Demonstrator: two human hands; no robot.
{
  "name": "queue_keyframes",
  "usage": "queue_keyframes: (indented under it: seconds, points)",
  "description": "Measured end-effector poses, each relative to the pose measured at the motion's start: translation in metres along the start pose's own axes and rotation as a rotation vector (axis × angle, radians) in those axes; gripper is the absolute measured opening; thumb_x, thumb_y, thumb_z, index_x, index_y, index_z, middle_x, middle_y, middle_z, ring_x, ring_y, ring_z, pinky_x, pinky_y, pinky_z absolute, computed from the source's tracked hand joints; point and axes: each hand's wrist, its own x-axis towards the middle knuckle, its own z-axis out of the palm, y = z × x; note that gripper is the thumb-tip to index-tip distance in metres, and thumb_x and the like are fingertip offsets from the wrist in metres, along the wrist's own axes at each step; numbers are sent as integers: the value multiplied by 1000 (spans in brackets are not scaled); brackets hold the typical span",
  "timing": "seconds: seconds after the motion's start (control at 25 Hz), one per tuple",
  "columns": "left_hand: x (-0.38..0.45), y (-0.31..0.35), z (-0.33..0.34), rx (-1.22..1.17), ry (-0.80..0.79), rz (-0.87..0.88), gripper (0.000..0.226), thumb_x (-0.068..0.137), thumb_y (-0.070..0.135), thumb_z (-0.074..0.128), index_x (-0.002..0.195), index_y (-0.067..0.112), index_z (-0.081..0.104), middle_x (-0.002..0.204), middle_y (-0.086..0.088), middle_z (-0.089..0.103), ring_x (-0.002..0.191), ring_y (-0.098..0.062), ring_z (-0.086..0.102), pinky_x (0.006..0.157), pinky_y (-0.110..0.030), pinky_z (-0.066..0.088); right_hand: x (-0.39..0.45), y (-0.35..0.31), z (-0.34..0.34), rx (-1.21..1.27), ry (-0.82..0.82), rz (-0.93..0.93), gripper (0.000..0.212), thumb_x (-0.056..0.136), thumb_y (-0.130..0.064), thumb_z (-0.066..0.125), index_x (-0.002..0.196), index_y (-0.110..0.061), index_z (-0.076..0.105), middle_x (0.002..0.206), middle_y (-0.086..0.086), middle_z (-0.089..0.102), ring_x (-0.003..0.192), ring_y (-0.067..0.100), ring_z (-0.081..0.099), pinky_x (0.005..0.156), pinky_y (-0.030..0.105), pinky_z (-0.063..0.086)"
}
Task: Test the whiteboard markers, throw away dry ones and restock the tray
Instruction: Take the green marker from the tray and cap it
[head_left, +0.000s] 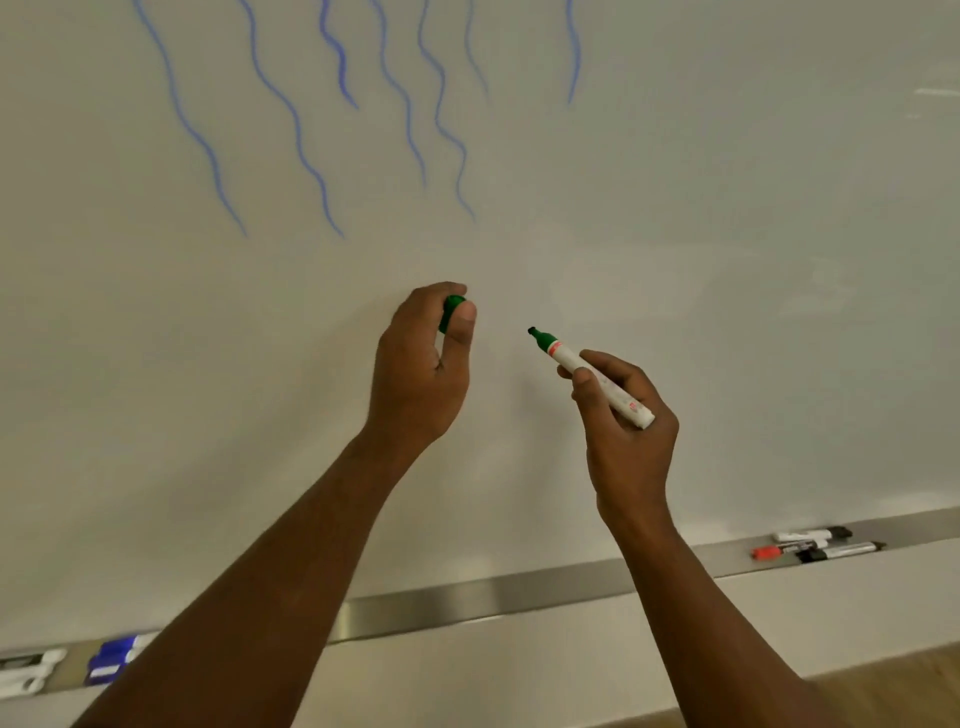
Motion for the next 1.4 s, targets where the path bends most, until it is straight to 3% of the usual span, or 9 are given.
queue_keyframes:
  seconds: [0.16,0.28,0.36,0.48,0.72,0.88,1.0,1.24,1.4]
  points:
    - [-33,1,5,-73,-101,-312,23,101,31,45,102,16,63,98,4,68,93,-7,60,80,-7,41,-28,12,5,-23,-78,29,18,89,-15,67,106,-17,68,99,4,72,86,14,66,66,18,51]
    - [-54,-1,2,-273,-114,-659,21,102,30,40,101,23,60,89,7,72,94,-10,65,88,-22,47,-46,19,7,-69,-153,4,19,87,-13,68,106,-16,69,94,-7,71,81,6,64,65,13,48]
    - [-65,-3,-3,-493,-59,-884,23,104,26,35,101,20,57,91,-1,74,95,-18,68,97,-35,49,-57,25,8,-107,-205,-31,19,87,-12,69,105,-16,69,93,-10,70,84,6,65,69,13,48]
    - [-82,-6,-13,-796,-3,-1111,25,106,26,29,101,15,50,99,-12,74,100,-24,69,102,-40,47,-73,35,11,-191,-296,-92,25,85,-29,69,107,-16,69,97,-8,71,88,13,67,72,18,52]
    - [-105,-5,-27,-985,80,-1190,24,106,28,24,111,15,43,104,-15,73,105,-31,66,95,-41,49,-91,47,20,-284,-369,-142,27,85,-38,64,108,-25,67,98,-14,68,86,10,65,69,18,52]
    - [-116,-2,-29,-926,84,-1164,24,106,28,24,108,16,45,102,-14,73,106,-31,66,91,-39,50,-97,51,22,-327,-422,-176,27,86,-35,64,110,-24,67,97,-15,68,84,8,63,70,14,48]
    - [-122,-1,-29,-859,134,-1134,22,106,24,27,107,14,47,97,-13,74,99,-29,68,85,-35,52,-100,53,23,-364,-456,-190,29,87,-36,62,111,-22,68,99,-17,67,84,6,63,69,13,48]
    - [-136,-1,-31,-797,190,-1140,16,105,23,32,101,16,46,84,-10,74,85,-21,70,88,-36,53,-113,58,21,-322,-487,-180,27,89,-24,67,115,-17,68,99,-12,70,80,0,64,67,10,46]
    - [-151,-1,-32,-841,225,-1192,16,105,24,33,101,18,47,79,-7,72,75,-15,69,79,-31,53,-124,61,21,-303,-514,-138,29,88,-18,68,117,-19,68,100,-21,65,78,-4,62,67,5,43]
